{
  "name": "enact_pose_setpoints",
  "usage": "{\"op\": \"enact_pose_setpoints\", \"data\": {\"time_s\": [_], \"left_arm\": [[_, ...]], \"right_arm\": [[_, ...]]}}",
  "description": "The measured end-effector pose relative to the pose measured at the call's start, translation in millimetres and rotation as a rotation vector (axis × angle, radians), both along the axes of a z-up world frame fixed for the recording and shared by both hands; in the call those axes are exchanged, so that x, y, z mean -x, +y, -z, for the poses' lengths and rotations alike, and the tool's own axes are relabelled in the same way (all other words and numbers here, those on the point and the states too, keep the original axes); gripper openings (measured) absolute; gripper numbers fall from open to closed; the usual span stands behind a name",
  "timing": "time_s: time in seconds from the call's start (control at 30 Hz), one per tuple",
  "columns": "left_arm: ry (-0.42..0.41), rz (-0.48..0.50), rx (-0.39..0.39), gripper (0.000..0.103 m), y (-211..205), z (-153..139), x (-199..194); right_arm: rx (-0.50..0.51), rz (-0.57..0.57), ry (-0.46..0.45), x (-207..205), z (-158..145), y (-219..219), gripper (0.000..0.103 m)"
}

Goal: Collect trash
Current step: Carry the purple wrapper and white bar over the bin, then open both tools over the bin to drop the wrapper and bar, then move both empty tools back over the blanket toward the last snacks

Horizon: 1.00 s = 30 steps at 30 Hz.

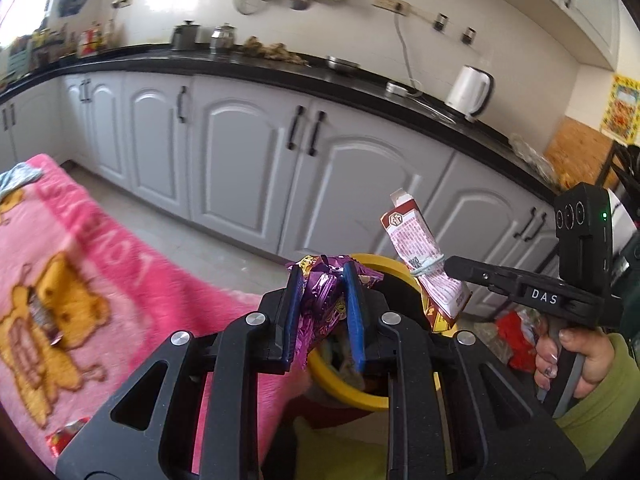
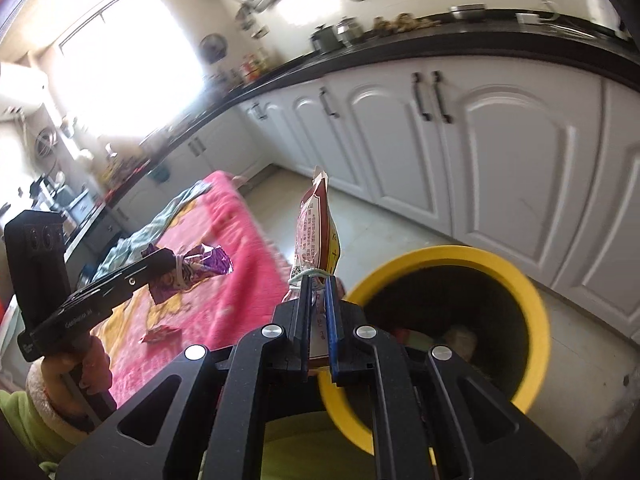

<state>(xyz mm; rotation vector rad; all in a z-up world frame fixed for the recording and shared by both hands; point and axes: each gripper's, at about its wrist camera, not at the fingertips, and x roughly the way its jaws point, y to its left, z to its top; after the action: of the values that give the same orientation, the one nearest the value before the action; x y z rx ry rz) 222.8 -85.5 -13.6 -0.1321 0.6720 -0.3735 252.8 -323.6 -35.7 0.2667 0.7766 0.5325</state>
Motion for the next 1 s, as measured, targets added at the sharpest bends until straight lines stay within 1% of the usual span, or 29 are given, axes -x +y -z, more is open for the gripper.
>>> {"op": "enact_pose_setpoints", "data": {"time_s": [0.2,0.3,0.4,0.53,0.57,0.6,0.63,0.67,0.7,0.77,0.83,0.87,0.93,1.0], "left_arm": [[0.015,0.059,-0.012,0.015,-39,11,-9],[0.024,0.081,-0.017,0.015,-52,17,-13],[0.031,0.099,-0.017,0.015,-63,22,-18],[0.045,0.115,-0.014,0.015,-75,31,-23],[0.048,0.113,-0.014,0.02,-76,33,-23],[0.057,0.111,-0.012,0.037,-76,36,-25],[0.064,0.105,-0.011,0.05,-74,39,-26],[0.065,0.097,-0.012,0.062,-72,40,-26],[0.067,0.083,-0.014,0.062,-66,43,-26],[0.074,0.056,-0.008,0.063,-56,43,-26],[0.078,0.007,0.003,0.07,-36,44,-26],[0.077,-0.018,0.004,0.075,-27,43,-26],[0.076,-0.079,-0.008,0.077,-2,44,-25],[0.08,-0.136,-0.009,0.078,22,43,-24]], "right_arm": [[-0.027,0.084,0.015,3,12,-41,0.007],[-0.026,0.112,0.019,4,18,-50,0.007],[0.003,0.133,0.013,7,23,-58,0.007],[0.02,0.134,0.032,3,34,-62,0.007],[0.02,0.139,0.039,1,36,-61,0.008],[0.023,0.158,0.043,0,39,-62,0.013],[0.026,0.169,0.046,0,41,-63,0.023],[0.026,0.193,0.048,1,43,-65,0.05],[0.02,0.214,0.041,2,43,-66,0.055],[0.013,0.197,0.033,3,42,-62,0.055],[0.033,0.18,0.016,4,38,-51,0.056],[0.033,0.161,0.007,5,37,-47,0.057],[0.039,0.107,-0.012,6,32,-30,0.059],[0.059,0.023,-0.038,9,26,-1,0.061]]}}
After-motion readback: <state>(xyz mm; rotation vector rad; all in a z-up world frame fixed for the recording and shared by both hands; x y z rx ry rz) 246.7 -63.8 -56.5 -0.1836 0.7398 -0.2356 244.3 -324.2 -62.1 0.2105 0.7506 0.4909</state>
